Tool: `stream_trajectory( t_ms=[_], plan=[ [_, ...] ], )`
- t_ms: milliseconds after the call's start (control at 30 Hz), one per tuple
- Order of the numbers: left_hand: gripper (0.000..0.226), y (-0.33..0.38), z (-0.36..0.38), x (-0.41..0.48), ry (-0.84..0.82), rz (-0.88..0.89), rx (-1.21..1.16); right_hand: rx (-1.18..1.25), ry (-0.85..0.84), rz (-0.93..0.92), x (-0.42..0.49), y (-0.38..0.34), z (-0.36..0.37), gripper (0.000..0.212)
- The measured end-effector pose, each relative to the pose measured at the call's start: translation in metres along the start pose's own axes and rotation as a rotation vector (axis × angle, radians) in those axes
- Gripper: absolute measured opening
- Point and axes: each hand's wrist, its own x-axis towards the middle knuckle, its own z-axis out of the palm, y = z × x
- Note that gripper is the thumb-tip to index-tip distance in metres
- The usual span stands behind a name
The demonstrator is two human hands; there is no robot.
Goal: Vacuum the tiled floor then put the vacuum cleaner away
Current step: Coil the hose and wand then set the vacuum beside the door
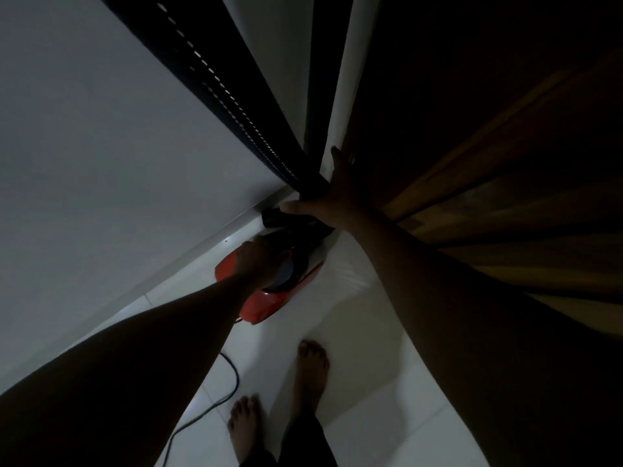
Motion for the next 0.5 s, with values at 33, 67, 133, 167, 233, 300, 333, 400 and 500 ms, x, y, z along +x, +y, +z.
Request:
stream_trajectory(
  t_ms=[33,67,133,167,233,300,333,400,500],
  plan=[
    [0.045,0.005,-0.009,-0.009,0.002,0.015,-0.022,-0.006,0.007,0.016,-0.010,-0.004,-0.003,0.145],
    [0.048,0.010,-0.018,-0.018,-0.007,0.002,-0.054,-0.015,0.012,0.029,-0.020,-0.007,-0.004,0.143],
    [0.057,0.014,-0.037,-0.039,-0.025,-0.037,-0.063,-0.030,0.042,0.050,-0.046,-0.016,-0.011,0.139],
    [0.061,0.016,-0.048,-0.052,-0.026,-0.035,-0.059,-0.031,0.057,0.069,-0.061,-0.021,-0.016,0.136],
    [0.068,0.018,-0.068,-0.076,-0.024,-0.021,-0.055,0.027,0.082,0.088,-0.095,-0.032,-0.027,0.130],
    [0.070,0.026,-0.097,-0.112,-0.021,0.024,-0.039,0.087,0.113,0.080,-0.139,-0.050,-0.041,0.119],
    [0.071,0.029,-0.110,-0.129,-0.019,0.036,-0.038,0.131,0.123,0.086,-0.158,-0.057,-0.046,0.114],
    [0.071,0.037,-0.143,-0.169,-0.024,0.112,-0.019,0.225,0.156,0.094,-0.206,-0.074,-0.057,0.104],
    [0.066,0.044,-0.181,-0.224,-0.014,0.234,0.038,0.169,0.255,0.072,-0.280,-0.095,-0.067,0.084]
  ],
)
